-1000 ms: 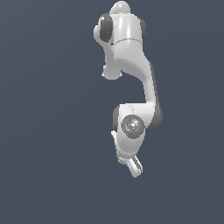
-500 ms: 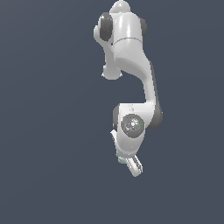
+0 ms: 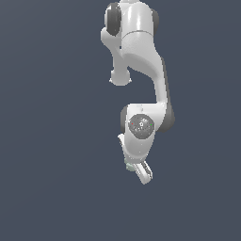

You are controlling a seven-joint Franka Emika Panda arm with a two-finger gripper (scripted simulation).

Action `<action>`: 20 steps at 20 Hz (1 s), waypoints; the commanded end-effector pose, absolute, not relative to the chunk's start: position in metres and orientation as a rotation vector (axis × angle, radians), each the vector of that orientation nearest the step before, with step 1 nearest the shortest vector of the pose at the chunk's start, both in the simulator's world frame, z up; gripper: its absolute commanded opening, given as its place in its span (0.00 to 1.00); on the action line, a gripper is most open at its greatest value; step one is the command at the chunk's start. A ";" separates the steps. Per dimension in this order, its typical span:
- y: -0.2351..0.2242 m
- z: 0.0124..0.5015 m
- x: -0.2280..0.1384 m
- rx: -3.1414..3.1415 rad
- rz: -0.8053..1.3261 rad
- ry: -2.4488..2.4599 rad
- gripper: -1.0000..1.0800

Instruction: Pick up the object and move it to a goal position.

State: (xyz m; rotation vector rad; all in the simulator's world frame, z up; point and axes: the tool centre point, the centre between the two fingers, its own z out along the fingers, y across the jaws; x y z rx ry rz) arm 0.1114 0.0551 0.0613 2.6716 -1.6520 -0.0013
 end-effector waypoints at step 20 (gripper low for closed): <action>0.029 0.171 0.009 2.674 -0.004 -1.653 0.00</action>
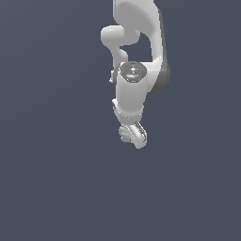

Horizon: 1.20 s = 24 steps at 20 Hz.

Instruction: Pick up the object and move it to a goal position.

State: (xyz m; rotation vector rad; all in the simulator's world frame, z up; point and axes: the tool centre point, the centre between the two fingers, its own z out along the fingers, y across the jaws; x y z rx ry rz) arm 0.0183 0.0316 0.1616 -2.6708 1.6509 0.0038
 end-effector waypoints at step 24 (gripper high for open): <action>0.004 0.280 -0.083 -2.672 0.000 1.652 0.00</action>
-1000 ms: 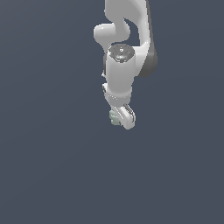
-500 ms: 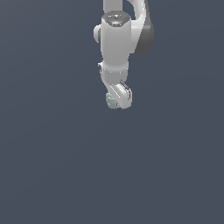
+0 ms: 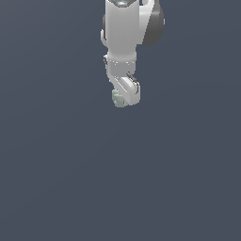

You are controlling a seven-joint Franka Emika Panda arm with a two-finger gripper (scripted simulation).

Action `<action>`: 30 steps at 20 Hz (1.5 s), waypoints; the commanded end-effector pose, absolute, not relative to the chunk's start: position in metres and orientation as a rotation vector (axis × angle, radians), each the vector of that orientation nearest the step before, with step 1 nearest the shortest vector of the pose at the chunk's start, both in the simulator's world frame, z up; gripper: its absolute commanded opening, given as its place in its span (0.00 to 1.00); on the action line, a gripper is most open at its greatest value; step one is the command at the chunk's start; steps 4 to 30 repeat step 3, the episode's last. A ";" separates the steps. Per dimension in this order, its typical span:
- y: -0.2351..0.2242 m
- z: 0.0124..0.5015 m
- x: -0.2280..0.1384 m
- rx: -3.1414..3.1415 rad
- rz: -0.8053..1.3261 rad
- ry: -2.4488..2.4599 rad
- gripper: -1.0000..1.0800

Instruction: Pick up the object and move it to a goal position.

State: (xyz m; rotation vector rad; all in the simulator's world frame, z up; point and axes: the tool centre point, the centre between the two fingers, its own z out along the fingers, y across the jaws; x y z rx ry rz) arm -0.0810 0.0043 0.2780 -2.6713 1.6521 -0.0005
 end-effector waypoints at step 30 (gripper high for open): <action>0.004 0.282 -0.083 -2.672 0.000 1.652 0.00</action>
